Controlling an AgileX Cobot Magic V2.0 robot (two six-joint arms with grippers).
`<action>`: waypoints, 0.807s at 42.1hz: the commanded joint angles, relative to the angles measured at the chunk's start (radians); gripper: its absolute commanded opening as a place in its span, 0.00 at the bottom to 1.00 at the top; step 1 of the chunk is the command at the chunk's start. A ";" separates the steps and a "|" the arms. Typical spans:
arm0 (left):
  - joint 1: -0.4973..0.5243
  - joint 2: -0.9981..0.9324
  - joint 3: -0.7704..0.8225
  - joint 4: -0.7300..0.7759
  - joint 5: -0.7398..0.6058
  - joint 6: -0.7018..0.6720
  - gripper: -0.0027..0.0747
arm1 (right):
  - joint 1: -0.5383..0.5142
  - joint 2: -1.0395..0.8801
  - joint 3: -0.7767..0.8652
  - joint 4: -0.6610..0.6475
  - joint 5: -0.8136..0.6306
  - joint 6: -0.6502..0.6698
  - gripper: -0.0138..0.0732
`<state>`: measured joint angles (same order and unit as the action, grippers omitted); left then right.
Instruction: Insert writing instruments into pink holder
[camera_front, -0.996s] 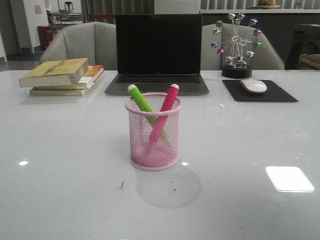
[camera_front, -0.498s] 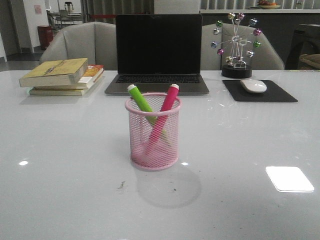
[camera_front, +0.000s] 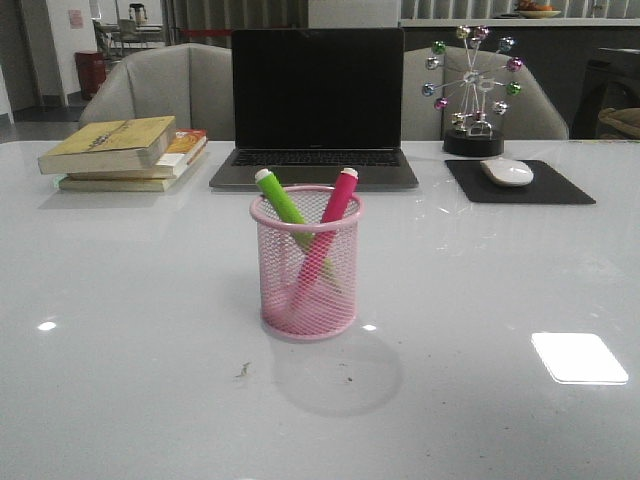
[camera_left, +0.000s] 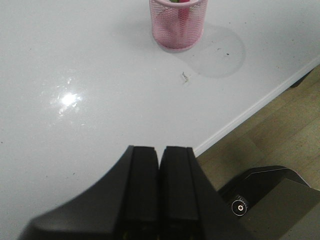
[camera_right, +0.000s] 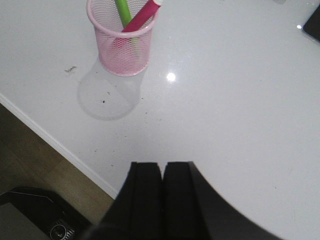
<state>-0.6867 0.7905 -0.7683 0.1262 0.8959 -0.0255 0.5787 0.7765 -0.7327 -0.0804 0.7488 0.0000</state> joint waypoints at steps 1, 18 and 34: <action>-0.004 -0.007 -0.028 0.000 -0.066 0.002 0.15 | -0.003 -0.007 -0.027 -0.004 -0.058 0.000 0.23; 0.281 -0.231 0.113 -0.096 -0.295 0.136 0.16 | -0.003 -0.007 -0.027 -0.004 -0.060 0.000 0.23; 0.590 -0.621 0.527 -0.220 -0.658 0.182 0.16 | -0.003 -0.007 -0.027 -0.004 -0.060 0.000 0.23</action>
<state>-0.1331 0.2310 -0.2821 -0.0739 0.3926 0.1558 0.5787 0.7765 -0.7327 -0.0795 0.7488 0.0058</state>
